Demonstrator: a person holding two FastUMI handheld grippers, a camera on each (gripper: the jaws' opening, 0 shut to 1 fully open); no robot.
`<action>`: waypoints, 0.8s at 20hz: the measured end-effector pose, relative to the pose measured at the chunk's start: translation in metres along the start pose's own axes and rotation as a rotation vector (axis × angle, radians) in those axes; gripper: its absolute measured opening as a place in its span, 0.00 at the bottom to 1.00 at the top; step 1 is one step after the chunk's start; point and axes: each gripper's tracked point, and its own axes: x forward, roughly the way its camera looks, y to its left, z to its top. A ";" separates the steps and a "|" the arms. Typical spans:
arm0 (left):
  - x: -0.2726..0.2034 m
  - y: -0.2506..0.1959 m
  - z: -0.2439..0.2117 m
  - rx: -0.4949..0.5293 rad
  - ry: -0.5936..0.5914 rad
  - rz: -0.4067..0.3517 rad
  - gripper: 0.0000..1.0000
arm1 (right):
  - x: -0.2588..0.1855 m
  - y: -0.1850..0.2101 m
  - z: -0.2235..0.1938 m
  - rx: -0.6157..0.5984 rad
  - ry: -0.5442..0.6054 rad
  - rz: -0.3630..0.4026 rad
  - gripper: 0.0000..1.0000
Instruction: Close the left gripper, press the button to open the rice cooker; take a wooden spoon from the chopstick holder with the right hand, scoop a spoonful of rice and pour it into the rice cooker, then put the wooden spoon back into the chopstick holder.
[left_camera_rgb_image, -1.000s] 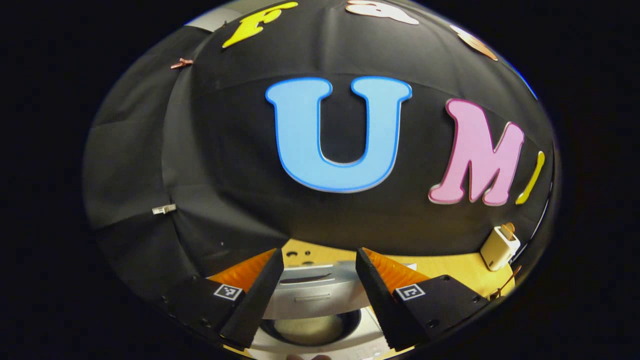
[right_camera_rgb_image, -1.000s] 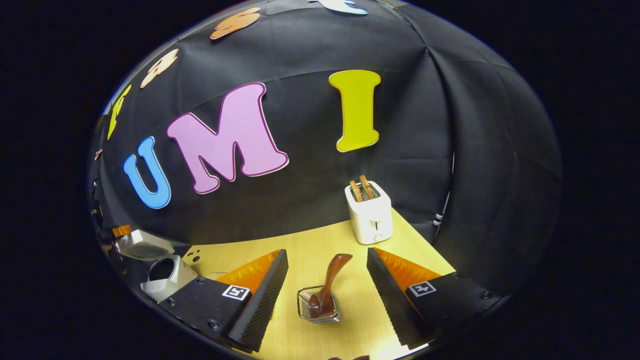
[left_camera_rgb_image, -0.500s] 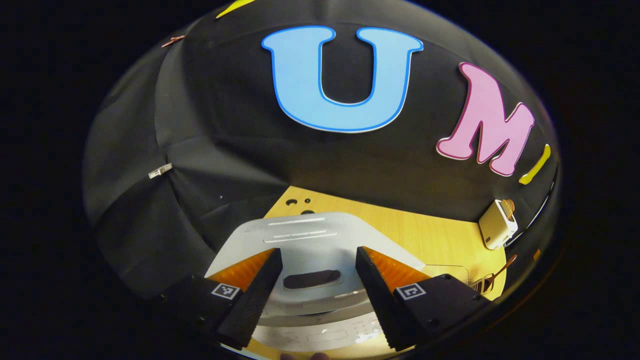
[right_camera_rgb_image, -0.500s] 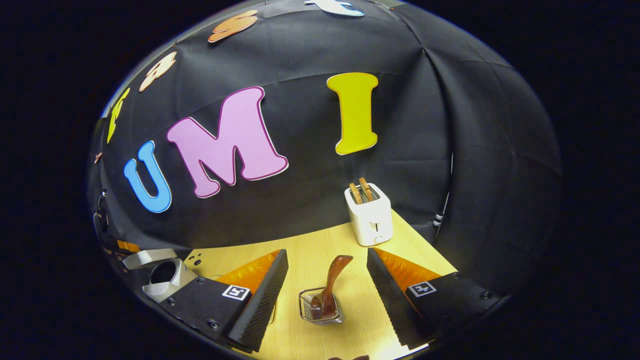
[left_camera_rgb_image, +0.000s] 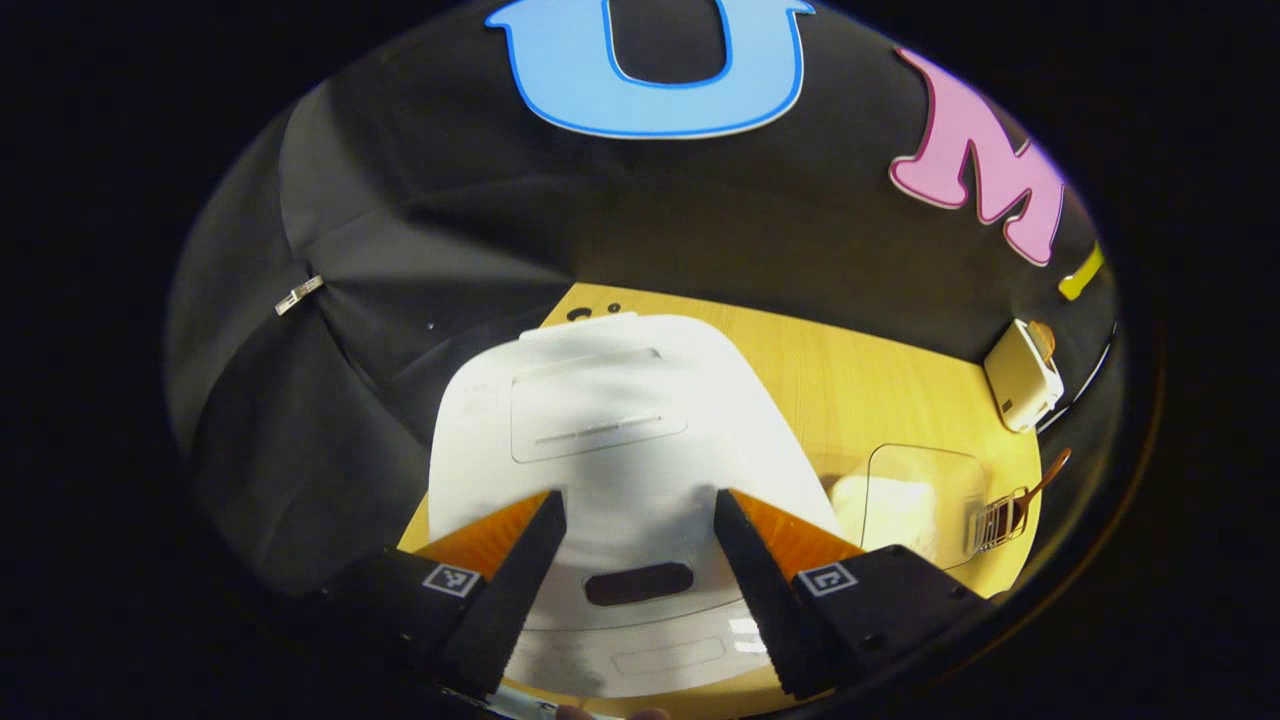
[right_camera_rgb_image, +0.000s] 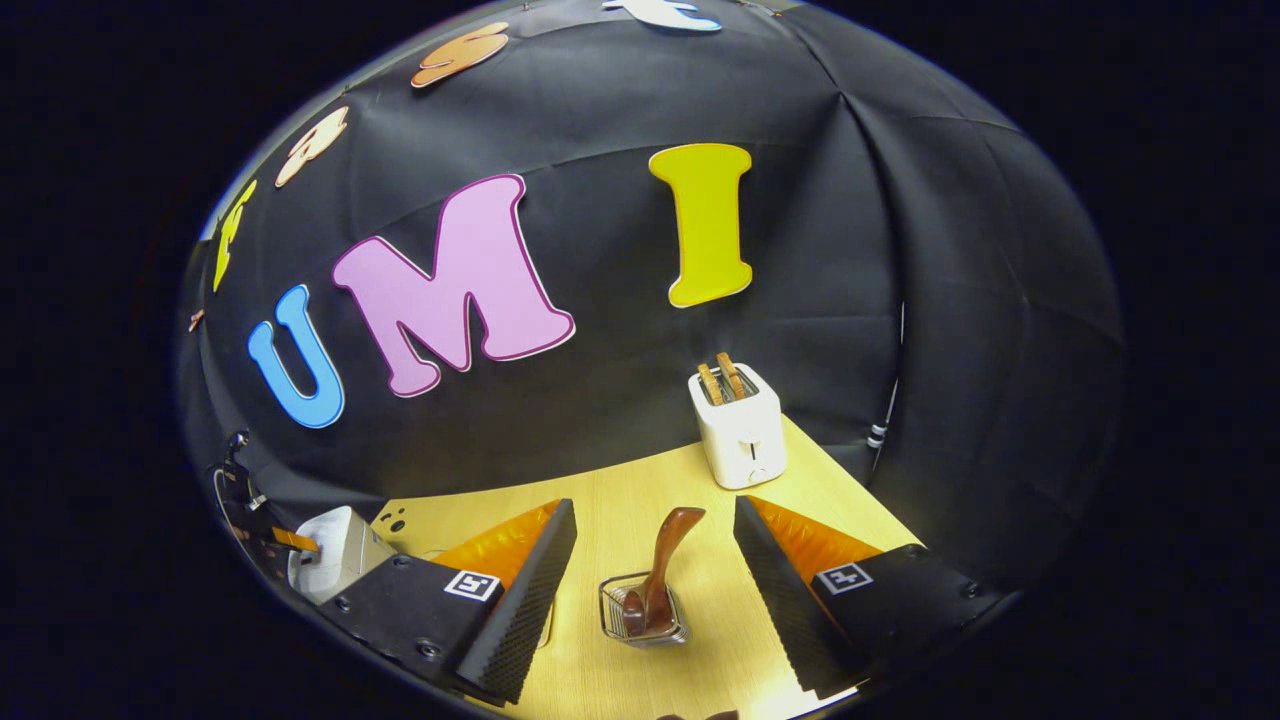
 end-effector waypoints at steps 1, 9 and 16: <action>0.003 -0.003 -0.002 -0.008 -0.012 0.004 1.00 | 0.000 -0.001 0.000 0.003 -0.003 -0.004 0.99; -0.010 0.002 0.010 -0.011 -0.082 0.008 0.99 | -0.007 0.005 0.006 0.002 -0.016 0.000 0.98; -0.056 -0.012 0.071 -0.037 -0.400 -0.100 0.97 | -0.021 0.026 0.018 -0.028 -0.057 0.011 0.98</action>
